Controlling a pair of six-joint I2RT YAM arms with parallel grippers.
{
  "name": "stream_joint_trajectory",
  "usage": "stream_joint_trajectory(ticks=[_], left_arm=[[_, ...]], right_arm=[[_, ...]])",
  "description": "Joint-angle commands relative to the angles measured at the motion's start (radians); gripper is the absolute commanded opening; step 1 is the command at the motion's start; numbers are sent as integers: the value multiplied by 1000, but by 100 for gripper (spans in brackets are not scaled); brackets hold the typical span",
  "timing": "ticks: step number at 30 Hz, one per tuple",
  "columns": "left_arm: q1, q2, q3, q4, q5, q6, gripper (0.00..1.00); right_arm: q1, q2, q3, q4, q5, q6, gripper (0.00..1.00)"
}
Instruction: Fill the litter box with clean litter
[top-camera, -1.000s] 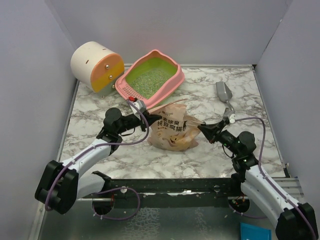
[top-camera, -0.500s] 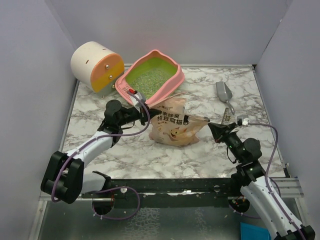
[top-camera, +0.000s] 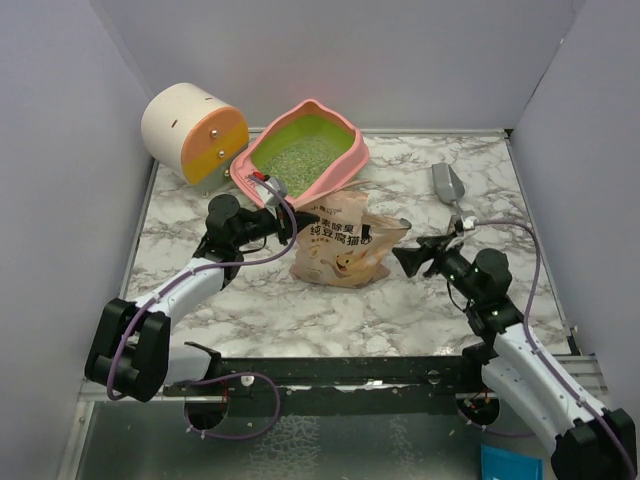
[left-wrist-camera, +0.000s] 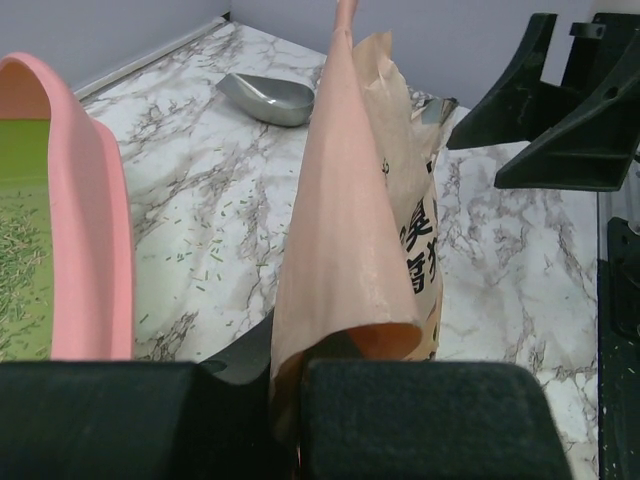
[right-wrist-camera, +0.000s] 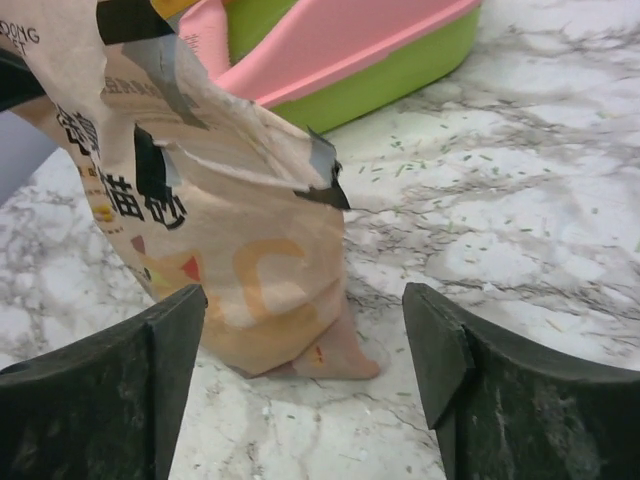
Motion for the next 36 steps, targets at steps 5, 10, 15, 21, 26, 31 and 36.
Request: stream_joint_trajectory(ticks=[5,10,15,21,26,31,36], left_arm=[[3,-34,16,96,13,-12,0],[3,-45,7,97,14,3,0],[3,-41,13,98,19,-2,0],[3,-32,17,105,9,-4,0],[4,-22,37,94,-21,0,0],[7,20,145,-95,9,33,0],[23,61,285,-378,284,37,0]], right_arm=[[-2,324,172,163,-173,-78,82],[-3,435,205,274,-246,-151,80],[-14,514,188,423,-302,-161,75],[-67,596,191,559,-488,-91,6],[-77,520,224,298,-363,-64,1],[-99,387,213,103,-342,-32,1],[-183,393,236,29,-472,55,1]])
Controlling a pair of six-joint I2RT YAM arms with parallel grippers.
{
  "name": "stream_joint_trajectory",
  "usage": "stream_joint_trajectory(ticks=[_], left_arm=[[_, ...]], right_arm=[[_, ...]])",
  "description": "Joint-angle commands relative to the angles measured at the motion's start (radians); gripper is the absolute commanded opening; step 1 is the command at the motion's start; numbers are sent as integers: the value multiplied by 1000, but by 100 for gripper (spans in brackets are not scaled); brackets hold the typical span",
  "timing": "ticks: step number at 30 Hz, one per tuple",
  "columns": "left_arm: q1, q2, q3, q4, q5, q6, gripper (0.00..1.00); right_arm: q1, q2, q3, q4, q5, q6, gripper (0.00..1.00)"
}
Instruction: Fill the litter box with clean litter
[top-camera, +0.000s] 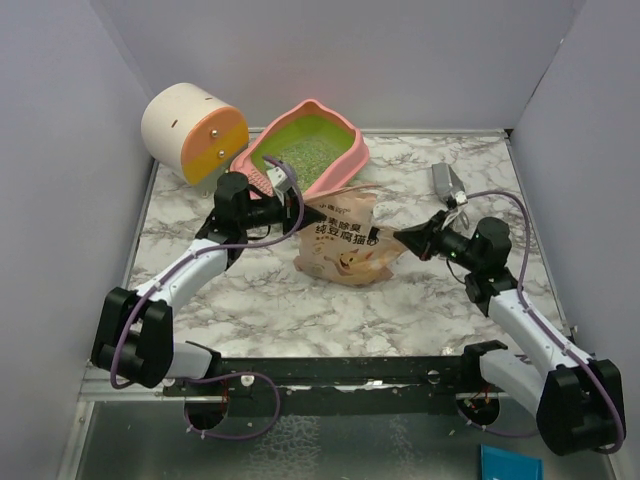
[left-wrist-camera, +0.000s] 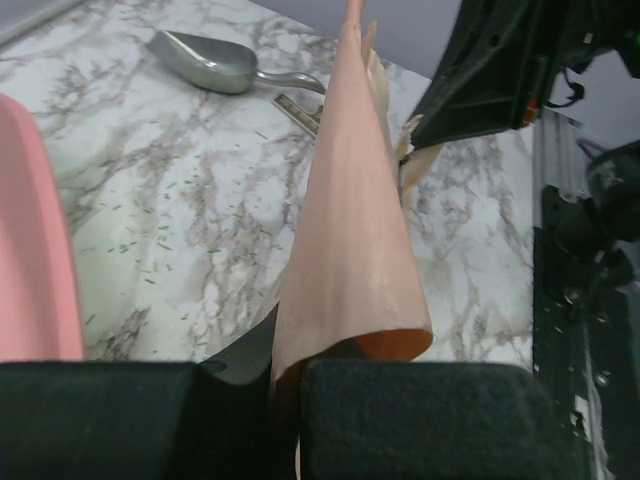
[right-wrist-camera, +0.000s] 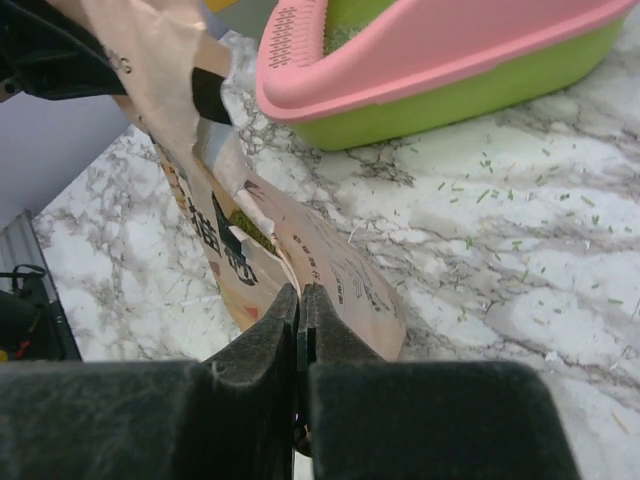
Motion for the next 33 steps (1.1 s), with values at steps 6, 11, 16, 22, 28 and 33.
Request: stream_joint_trajectory(ticks=[6,11,16,22,28,33], left_arm=[[33,29,137,-258,426,-120,0],[61,51,33,3,485,-356,0],[81,70,6,13,478,-425,0],[117,105,67,-344,324,-372,0],[110,134,300,-948,-29,16,0],[106,89,323,-963,-94,14,22]], right_arm=[[-103,9,39,-156,-82,109,1],[-111,-4,37,-146,-102,134,1],[-116,0,53,-178,-106,132,1],[-116,3,93,-260,-83,90,1],[-117,2,114,-297,-97,76,1],[-116,10,110,-282,-153,75,1]])
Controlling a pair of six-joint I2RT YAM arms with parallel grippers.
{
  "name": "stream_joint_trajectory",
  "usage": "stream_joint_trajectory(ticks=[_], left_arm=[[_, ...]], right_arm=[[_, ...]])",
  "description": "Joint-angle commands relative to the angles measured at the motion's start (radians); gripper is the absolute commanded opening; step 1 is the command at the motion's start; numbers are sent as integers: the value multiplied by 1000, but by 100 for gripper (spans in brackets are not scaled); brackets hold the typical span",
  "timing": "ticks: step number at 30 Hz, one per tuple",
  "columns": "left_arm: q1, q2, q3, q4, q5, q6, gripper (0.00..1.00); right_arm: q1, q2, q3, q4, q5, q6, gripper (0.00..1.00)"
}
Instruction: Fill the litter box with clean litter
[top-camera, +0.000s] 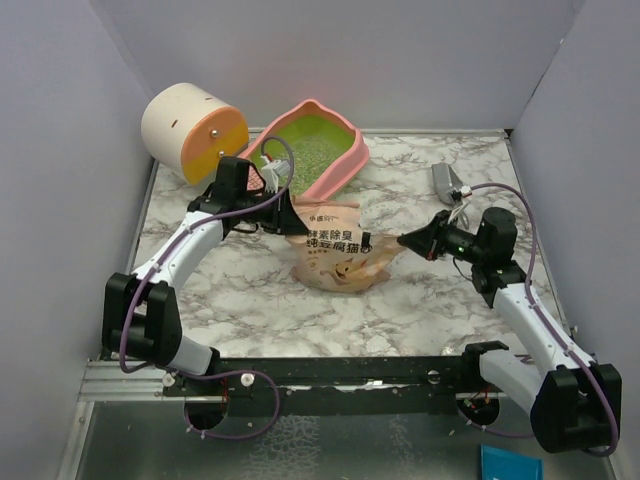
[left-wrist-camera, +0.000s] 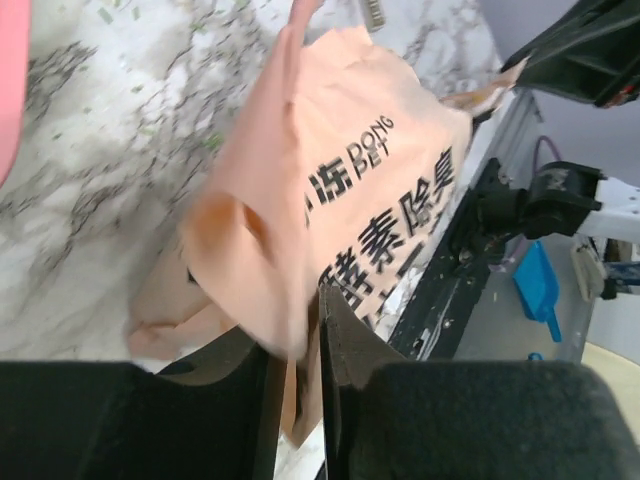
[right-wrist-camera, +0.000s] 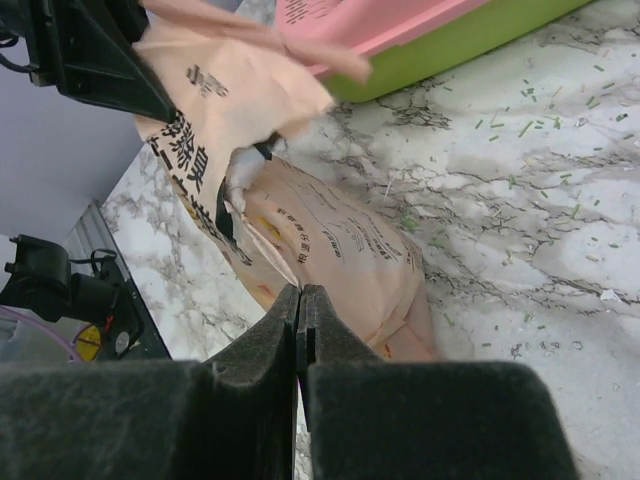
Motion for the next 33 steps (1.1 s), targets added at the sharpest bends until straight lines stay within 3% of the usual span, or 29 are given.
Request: stream_joint_trajectory(ticks=[1,4,7,11,14,18,21,25,29,33], left_arm=[[19,-51,36,-174,-165,94,26],[10,-83,66,-176,-189,101,38],[8,-115,101,-181,-274,110,39],[-51,-150,168,-150,-317,149,25],[-219,-146,246,-139,-392,231,19],[-541,-134,256,-148,-587,499,34],[-645,-105,229,-200,-739,659,44],[-664,-98,222,-240,-894,717,48],[-664,-174,196,-162,-1053,771,45],[-664,-280,167,-54,-1038,768,47]], right_arm=[[-21,3,16,-28,-13,-23,1],[-21,-2,11,-28,-15,-27,1],[-22,-4,6,-28,-12,-31,1],[-21,-5,0,-26,-22,-30,1],[-21,-12,-1,-28,-20,-27,1],[-21,-20,8,-41,-17,-30,1],[-21,-22,19,-61,-17,-40,1],[-21,-38,23,-86,-2,-52,1],[-21,-52,28,-113,23,-71,1],[-21,-52,28,-117,21,-76,1]])
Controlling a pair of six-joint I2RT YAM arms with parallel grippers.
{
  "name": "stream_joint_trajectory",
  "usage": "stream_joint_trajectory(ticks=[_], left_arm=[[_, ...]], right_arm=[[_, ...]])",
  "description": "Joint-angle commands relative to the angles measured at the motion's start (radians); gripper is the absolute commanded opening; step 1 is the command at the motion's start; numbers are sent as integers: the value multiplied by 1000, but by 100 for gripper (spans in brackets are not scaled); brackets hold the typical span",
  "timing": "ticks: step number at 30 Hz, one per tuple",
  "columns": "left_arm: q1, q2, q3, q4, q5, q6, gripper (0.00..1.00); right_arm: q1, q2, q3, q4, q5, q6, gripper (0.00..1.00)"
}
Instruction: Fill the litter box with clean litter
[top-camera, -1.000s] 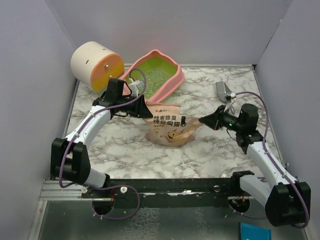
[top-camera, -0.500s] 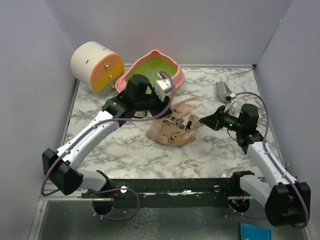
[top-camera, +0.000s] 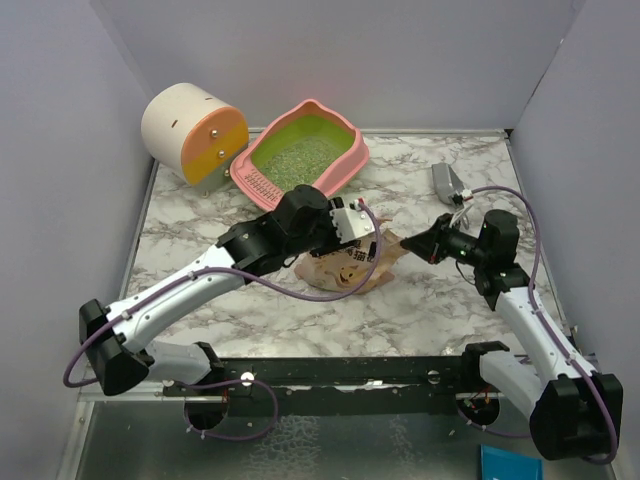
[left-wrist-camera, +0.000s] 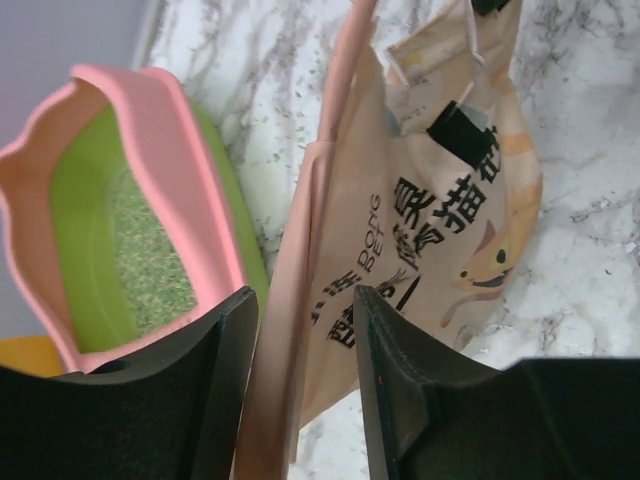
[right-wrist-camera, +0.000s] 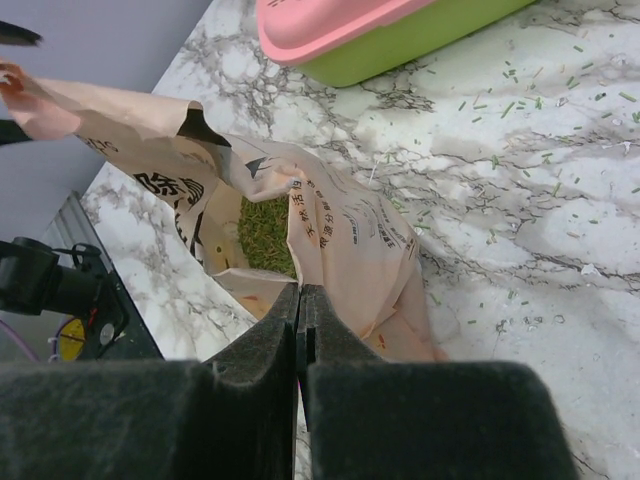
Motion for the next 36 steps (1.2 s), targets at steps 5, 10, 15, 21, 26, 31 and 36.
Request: stream_joint_trajectory(ticks=[5,10,15,21,26,31,36], left_arm=[[-2,-130,-66,203,29,18,56],[-2,-18,-110,248,-58,88,57],[-2,22,-113,276,0,96,56],[7,98,-99,301,-30,154,56],[35,154,-31,226,111,147,54],[143,150,52,67,527,142,54],[202,124,111,-55,676,188,58]], right_arm=[[-7,-23,24,-32,4,-25,1],[-8,-58,30,-68,-7,-33,1],[-8,-88,36,-92,7,-34,1],[-8,-85,37,-93,-10,-40,1],[-7,-79,33,-97,-18,-45,1],[-7,-74,16,-82,-7,-31,1],[-7,-59,10,-69,-30,-34,1]])
